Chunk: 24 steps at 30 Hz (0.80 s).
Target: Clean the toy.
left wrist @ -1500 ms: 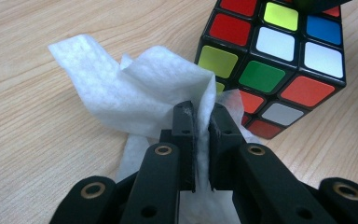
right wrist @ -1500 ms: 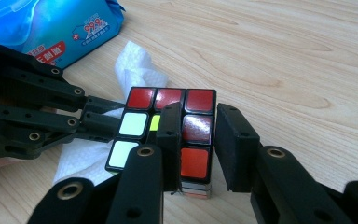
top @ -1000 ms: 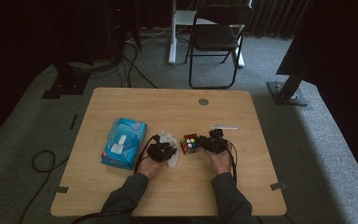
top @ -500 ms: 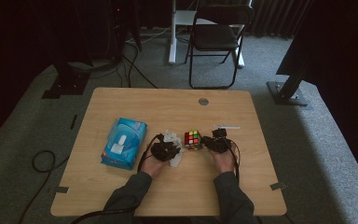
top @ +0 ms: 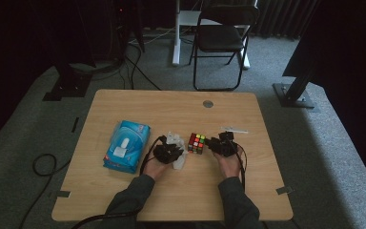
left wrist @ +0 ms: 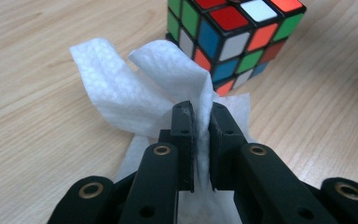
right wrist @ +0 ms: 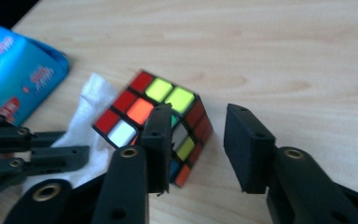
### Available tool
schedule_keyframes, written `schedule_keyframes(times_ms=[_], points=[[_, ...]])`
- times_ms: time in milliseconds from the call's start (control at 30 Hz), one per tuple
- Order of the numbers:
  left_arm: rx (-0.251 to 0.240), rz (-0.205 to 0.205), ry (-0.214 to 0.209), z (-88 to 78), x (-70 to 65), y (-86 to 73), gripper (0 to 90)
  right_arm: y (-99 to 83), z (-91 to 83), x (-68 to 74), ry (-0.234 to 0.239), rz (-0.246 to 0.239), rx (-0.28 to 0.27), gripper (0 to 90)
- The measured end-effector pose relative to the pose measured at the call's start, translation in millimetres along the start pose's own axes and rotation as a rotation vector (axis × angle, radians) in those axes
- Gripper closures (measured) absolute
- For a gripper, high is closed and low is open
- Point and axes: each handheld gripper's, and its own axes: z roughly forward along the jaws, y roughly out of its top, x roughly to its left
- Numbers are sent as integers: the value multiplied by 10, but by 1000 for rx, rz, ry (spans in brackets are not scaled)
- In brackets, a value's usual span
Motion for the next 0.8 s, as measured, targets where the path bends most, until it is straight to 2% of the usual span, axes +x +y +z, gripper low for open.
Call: schedule_keyframes(times_ms=[133,267,333,433,667,800], points=[[-14,-13,12,-33,44,25,826,46,3,64,27,-7,-28,574],[-22,-17,17,-53,61,42,826,48,76,106,33,-15,-3,566],[-28,-18,22,-70,78,57,826,31,148,127,39,-17,27,565],[-34,-24,27,-83,98,72,826,17,181,137,58,-15,32,584],[-68,-26,27,-132,113,135,827,29,198,211,103,-81,62,629],[-72,-25,29,-140,107,163,830,26,197,227,112,-94,67,643]])
